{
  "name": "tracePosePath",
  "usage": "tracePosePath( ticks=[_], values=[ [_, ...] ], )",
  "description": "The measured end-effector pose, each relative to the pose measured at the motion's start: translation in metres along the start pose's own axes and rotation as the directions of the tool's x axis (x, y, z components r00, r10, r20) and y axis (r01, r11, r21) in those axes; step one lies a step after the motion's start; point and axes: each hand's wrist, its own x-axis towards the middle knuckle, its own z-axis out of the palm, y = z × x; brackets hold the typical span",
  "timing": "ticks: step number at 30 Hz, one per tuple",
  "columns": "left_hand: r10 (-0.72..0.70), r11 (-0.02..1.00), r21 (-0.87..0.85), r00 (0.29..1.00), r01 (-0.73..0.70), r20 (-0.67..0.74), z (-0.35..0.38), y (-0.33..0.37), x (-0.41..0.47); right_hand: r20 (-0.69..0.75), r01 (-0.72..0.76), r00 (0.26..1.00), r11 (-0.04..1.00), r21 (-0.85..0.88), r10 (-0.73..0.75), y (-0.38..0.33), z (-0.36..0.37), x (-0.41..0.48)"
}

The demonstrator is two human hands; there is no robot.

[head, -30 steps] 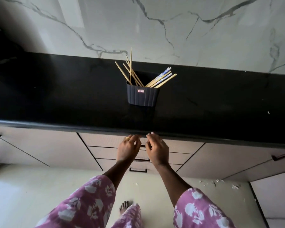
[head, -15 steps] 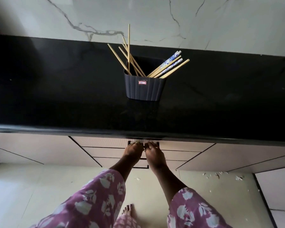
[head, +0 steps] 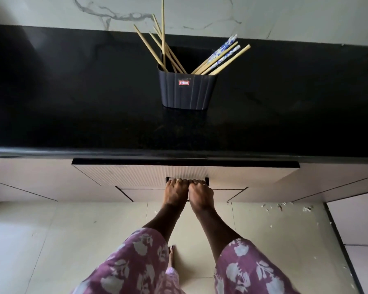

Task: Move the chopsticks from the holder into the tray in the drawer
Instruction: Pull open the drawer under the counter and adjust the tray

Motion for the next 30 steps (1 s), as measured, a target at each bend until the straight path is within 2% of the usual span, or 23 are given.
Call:
tracePosePath(
  ticks=[3, 7, 11, 13, 16, 18, 21, 24, 28, 30],
  values=[
    [0.042, 0.999, 0.029, 0.999, -0.042, -0.024, 0.002, 0.003, -0.023, -0.023, 0.015, 1.000, 1.000, -0.006, -0.016, 0.000, -0.002, -0.020],
    [0.096, 0.995, 0.039, 0.994, -0.094, -0.044, 0.011, 0.009, -0.066, 0.025, 0.084, 0.996, 0.996, 0.012, -0.085, 0.002, 0.005, -0.062],
    [0.158, 0.983, -0.058, 0.965, -0.173, -0.207, 0.010, 0.016, -0.115, 0.091, 0.080, 0.992, 0.994, 0.080, -0.087, 0.006, -0.004, -0.105],
    [0.195, 0.977, -0.015, 0.924, -0.211, -0.330, 0.002, 0.024, -0.138, -0.011, 0.187, 0.982, 0.981, 0.055, -0.186, 0.008, -0.019, -0.128],
    [0.166, 0.985, 0.025, 0.888, -0.172, -0.430, -0.016, 0.035, -0.165, -0.044, 0.368, 0.929, 0.930, 0.025, -0.367, 0.007, -0.039, -0.161],
    [0.091, 0.996, 0.028, 0.906, -0.088, -0.414, -0.027, 0.041, -0.182, -0.141, 0.479, 0.870, 0.878, 0.019, -0.472, 0.010, -0.046, -0.180],
    [-0.117, 0.993, -0.028, 0.931, 0.115, -0.345, -0.040, 0.047, -0.207, -0.235, 0.506, 0.836, 0.863, -0.020, -0.496, 0.011, -0.063, -0.199],
    [-0.202, 0.979, -0.049, 0.955, 0.196, -0.218, -0.040, 0.046, -0.226, -0.195, 0.450, 0.873, 0.893, -0.028, -0.446, 0.010, -0.072, -0.216],
    [-0.237, 0.971, -0.072, 0.953, 0.228, -0.188, -0.041, 0.054, -0.248, -0.064, 0.396, 0.916, 0.918, -0.009, -0.395, 0.014, -0.068, -0.242],
    [-0.287, 0.957, -0.089, 0.947, 0.277, -0.141, -0.042, 0.059, -0.256, -0.055, 0.341, 0.939, 0.939, 0.041, -0.339, 0.013, -0.067, -0.252]
  ],
)
